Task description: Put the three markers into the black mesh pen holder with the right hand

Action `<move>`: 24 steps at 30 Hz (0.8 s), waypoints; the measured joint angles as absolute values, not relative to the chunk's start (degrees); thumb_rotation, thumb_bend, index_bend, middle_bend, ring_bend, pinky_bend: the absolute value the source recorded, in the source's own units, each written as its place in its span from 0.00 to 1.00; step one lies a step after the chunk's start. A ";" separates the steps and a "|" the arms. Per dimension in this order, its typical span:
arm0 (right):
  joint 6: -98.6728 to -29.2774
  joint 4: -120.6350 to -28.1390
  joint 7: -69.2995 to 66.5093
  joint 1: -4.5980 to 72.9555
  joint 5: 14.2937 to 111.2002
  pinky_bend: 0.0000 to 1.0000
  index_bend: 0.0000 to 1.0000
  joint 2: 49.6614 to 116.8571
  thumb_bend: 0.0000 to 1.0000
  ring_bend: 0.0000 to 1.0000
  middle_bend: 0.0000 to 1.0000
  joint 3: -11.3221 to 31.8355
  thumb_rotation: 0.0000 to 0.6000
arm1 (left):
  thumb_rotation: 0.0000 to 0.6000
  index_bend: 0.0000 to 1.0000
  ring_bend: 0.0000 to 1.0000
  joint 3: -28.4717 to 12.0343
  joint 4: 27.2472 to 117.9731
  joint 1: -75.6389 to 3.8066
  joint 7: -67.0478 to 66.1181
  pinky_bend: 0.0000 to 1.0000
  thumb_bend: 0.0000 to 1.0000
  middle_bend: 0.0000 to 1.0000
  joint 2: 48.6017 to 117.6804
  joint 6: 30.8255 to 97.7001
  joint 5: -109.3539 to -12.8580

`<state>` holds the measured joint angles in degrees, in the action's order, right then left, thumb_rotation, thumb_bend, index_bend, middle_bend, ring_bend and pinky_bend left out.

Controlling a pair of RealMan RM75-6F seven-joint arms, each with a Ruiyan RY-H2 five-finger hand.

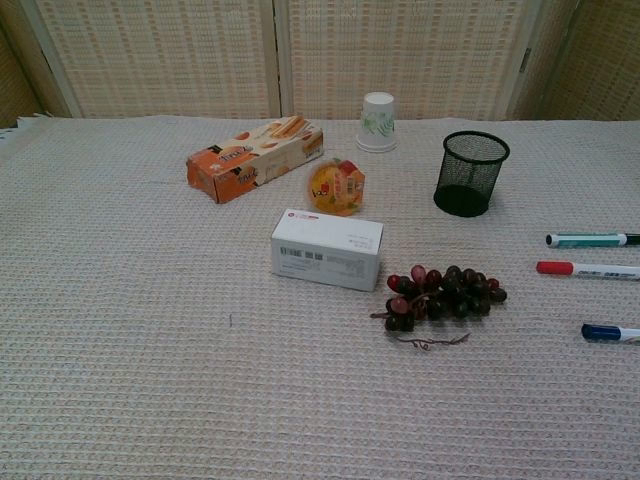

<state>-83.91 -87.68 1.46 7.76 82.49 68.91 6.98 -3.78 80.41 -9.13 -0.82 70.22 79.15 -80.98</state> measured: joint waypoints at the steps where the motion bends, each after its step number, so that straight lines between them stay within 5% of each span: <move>1: -83.83 -87.66 1.48 7.79 82.40 0.00 0.23 68.93 0.31 0.06 0.06 7.01 1.00 | 1.00 0.17 0.00 -3.76 80.42 -9.16 -0.74 0.06 0.61 0.01 70.22 79.10 -81.03; 24: -81.91 -88.65 1.90 7.95 82.01 0.00 0.29 68.44 0.31 0.07 0.06 6.33 1.00 | 1.00 0.17 0.00 -3.76 81.85 -9.18 -0.95 0.06 0.61 0.01 69.59 79.55 -81.48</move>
